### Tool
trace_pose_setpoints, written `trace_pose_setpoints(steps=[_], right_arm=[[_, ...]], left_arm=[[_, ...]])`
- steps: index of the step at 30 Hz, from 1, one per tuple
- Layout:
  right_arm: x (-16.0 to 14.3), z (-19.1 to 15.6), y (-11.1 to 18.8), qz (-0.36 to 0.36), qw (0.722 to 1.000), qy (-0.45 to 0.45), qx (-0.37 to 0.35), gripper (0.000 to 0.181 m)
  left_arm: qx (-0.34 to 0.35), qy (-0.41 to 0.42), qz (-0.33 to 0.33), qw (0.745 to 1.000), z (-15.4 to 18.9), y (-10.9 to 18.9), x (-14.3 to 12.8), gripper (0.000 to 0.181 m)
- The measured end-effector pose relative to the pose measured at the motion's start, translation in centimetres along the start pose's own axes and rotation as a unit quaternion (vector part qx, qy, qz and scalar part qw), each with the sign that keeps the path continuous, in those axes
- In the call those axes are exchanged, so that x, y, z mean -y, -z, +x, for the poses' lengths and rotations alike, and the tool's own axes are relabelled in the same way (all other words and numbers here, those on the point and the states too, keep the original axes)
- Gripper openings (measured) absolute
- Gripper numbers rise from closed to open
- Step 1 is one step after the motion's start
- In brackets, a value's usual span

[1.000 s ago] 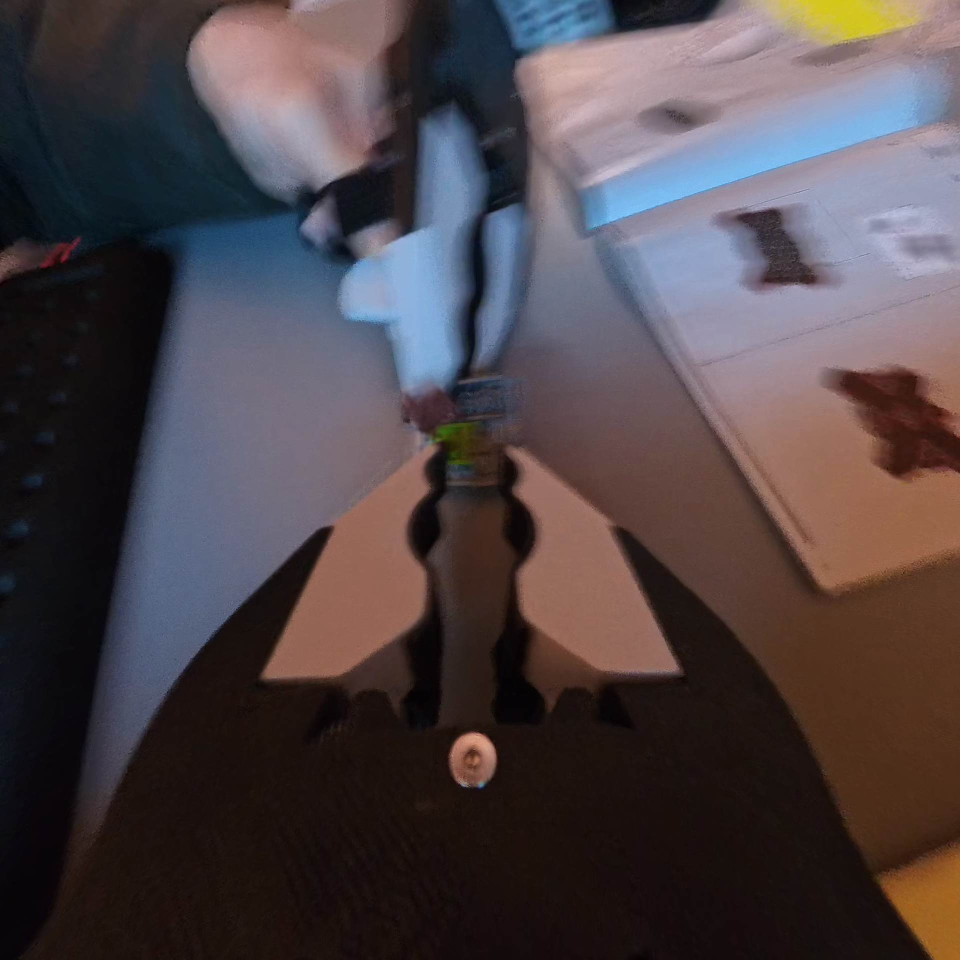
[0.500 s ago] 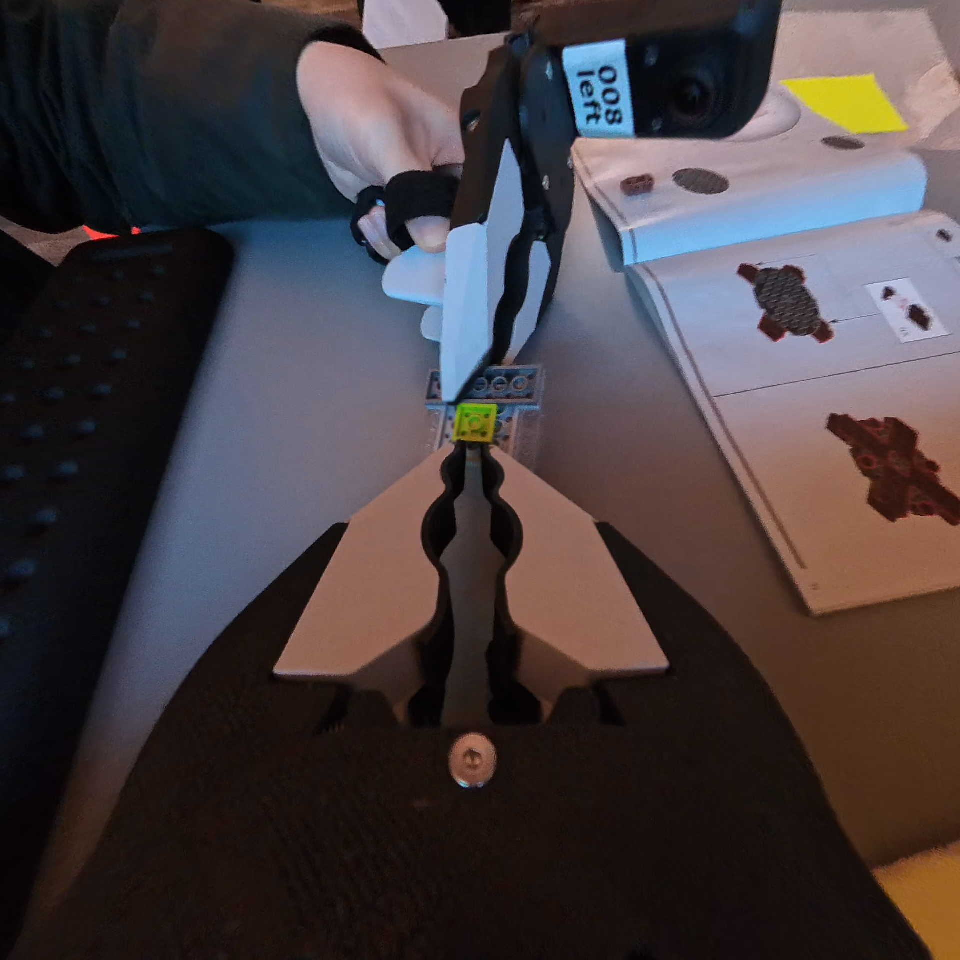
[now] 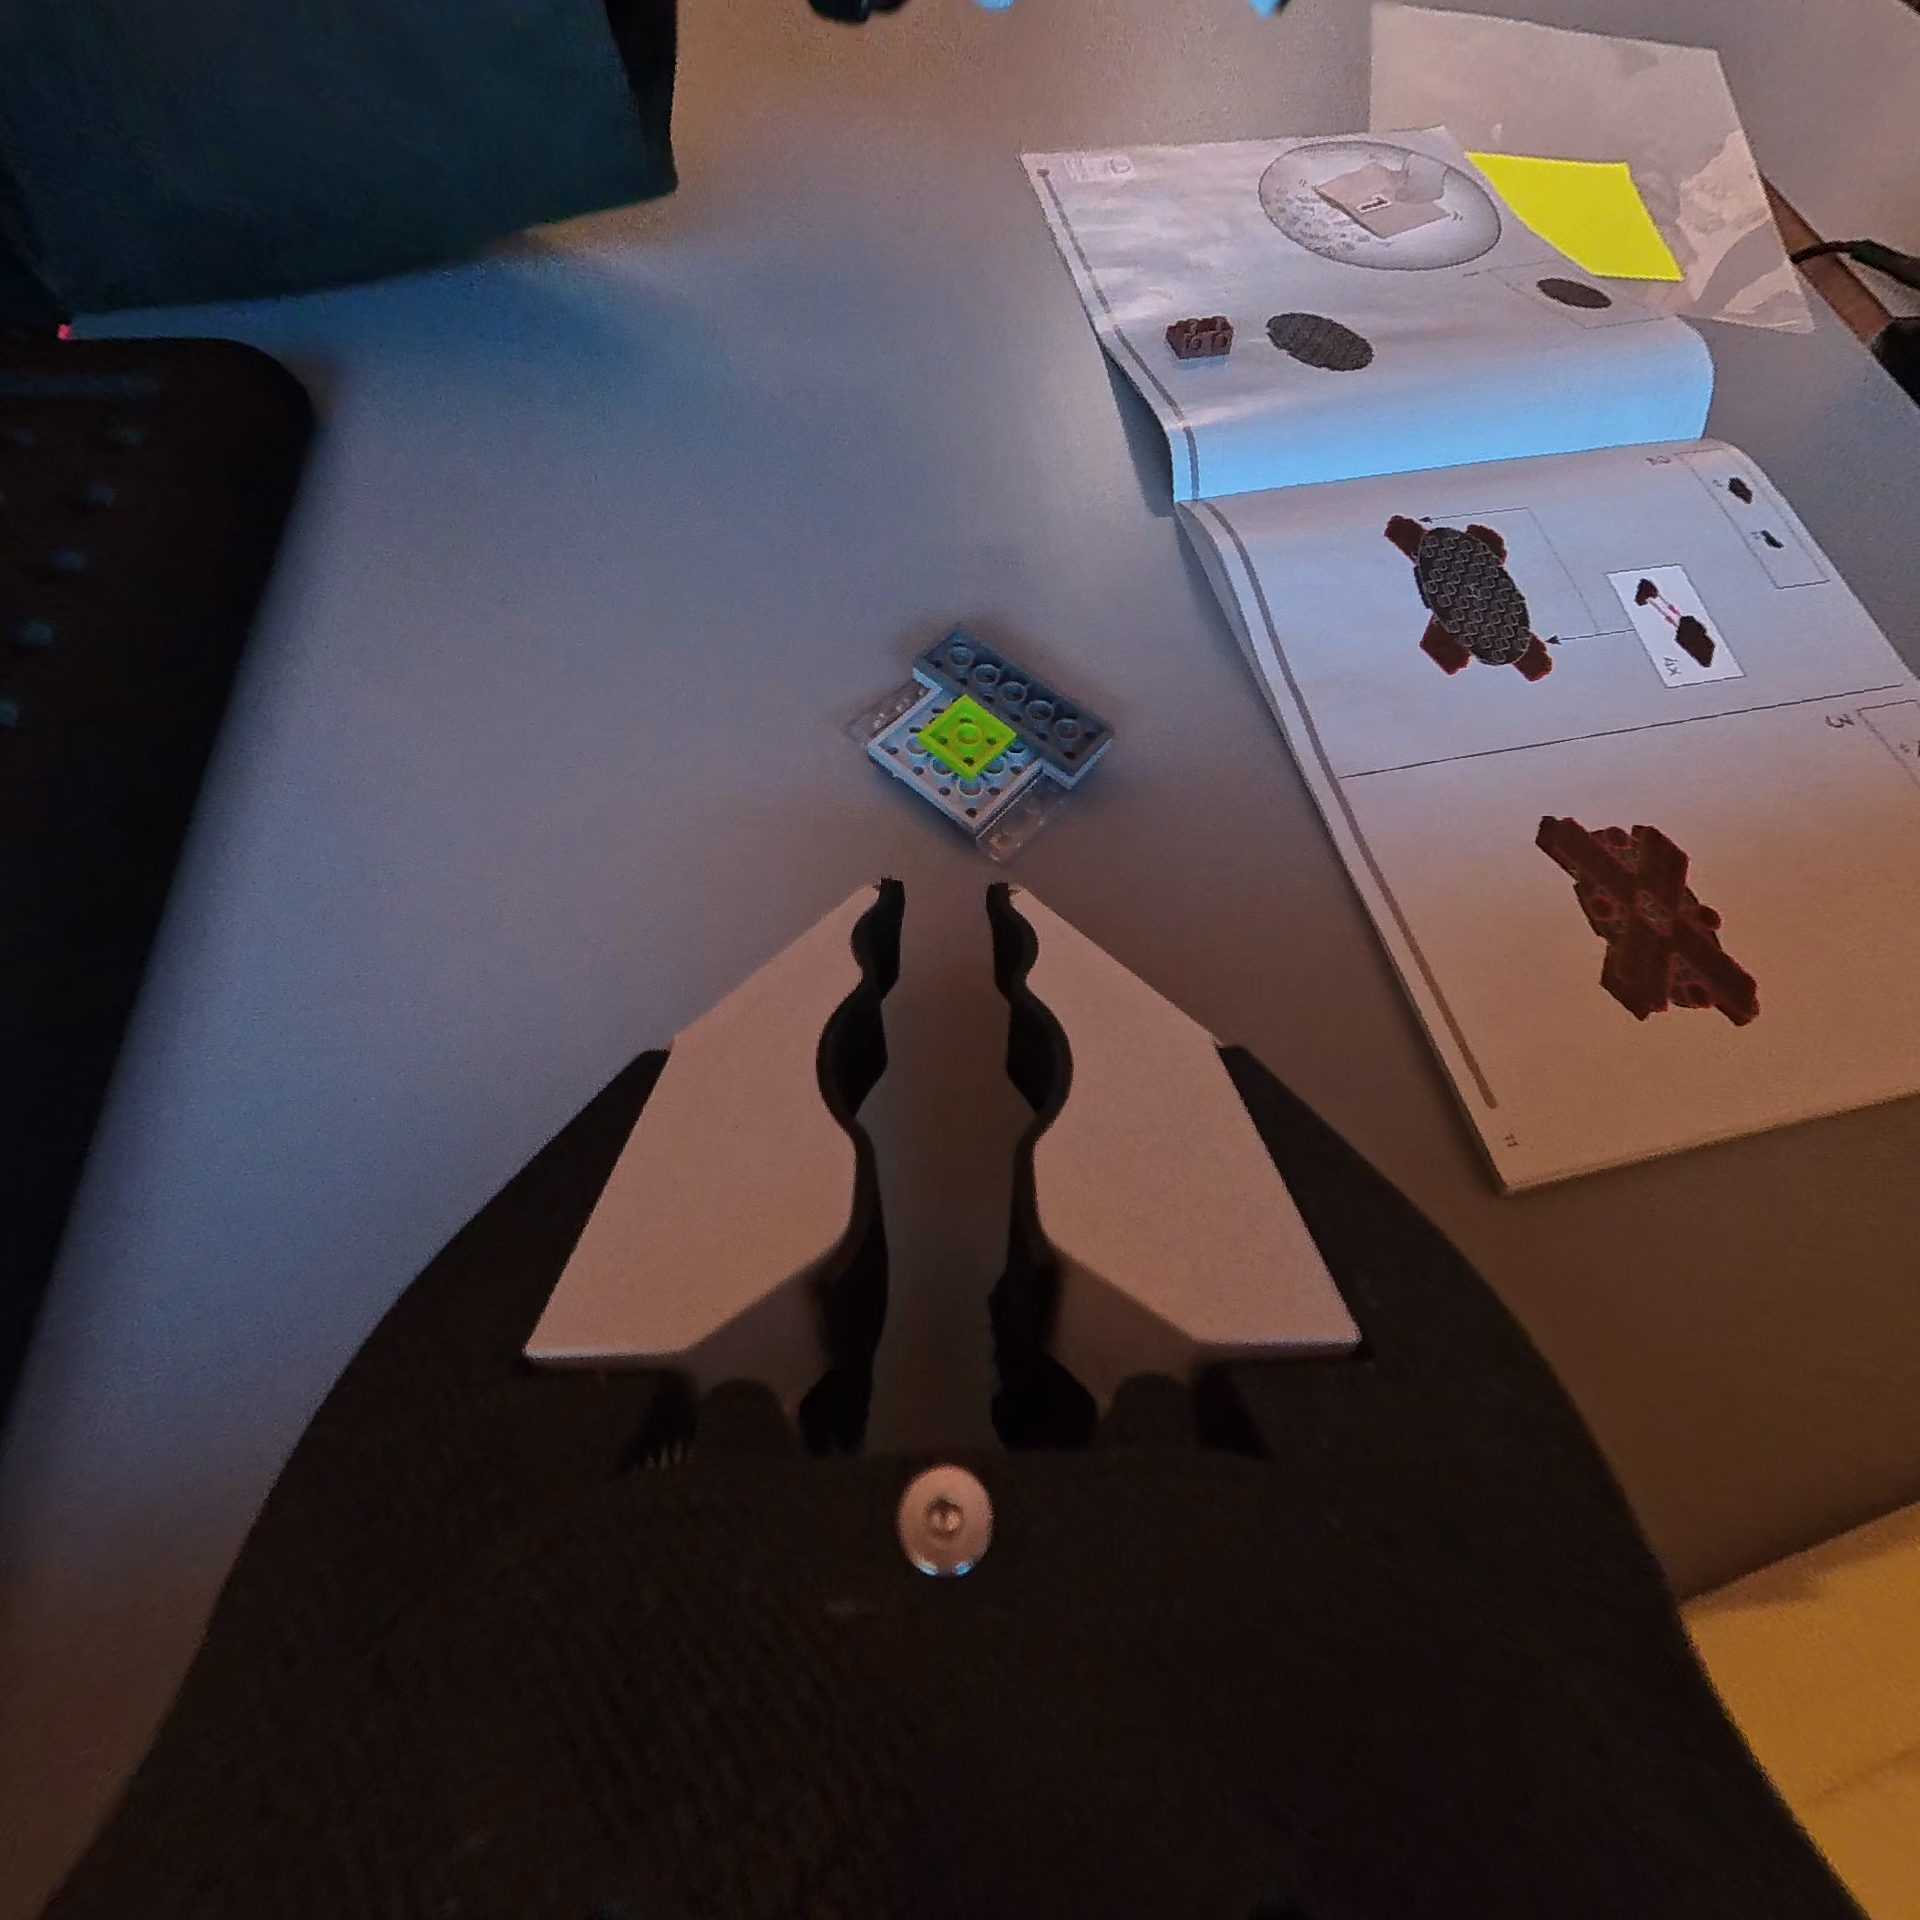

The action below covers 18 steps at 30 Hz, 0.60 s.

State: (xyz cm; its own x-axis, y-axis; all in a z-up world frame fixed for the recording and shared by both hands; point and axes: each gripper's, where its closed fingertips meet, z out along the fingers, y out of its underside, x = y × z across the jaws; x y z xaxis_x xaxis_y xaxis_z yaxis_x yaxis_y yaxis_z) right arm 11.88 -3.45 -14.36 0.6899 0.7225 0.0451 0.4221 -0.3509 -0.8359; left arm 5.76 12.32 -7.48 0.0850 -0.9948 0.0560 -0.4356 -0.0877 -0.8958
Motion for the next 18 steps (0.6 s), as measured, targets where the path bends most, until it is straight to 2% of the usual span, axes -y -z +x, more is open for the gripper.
trace_pose_setpoints(steps=[2,5,8,12,18], right_arm=[[-0.2,0.1,0.0,-0.005,1.000,0.005,-0.005,0.016],[-0.3,0.2,-0.1,-0.010,1.000,0.009,-0.009,0.017],[-0.5,0.2,-0.2,-0.017,1.000,0.010,-0.009,0.017],[-0.7,0.3,-0.2,-0.023,1.000,0.013,-0.011,0.017],[-0.9,0.3,-0.2,-0.030,0.999,0.015,-0.013,0.017]], left_arm=[[0.036,-0.012,0.000,0.999,-2.3,1.2,-0.5,0.052],[-0.002,-0.029,-0.001,1.000,-2.6,2.0,-1.4,0.046],[-0.017,-0.070,-0.055,0.996,-2.9,0.8,-4.6,0.043],[0.027,-0.125,-0.129,0.983,-4.3,-1.3,-8.4,0.043],[0.025,-0.169,-0.119,0.978,-3.9,-1.8,-8.4,0.025]])
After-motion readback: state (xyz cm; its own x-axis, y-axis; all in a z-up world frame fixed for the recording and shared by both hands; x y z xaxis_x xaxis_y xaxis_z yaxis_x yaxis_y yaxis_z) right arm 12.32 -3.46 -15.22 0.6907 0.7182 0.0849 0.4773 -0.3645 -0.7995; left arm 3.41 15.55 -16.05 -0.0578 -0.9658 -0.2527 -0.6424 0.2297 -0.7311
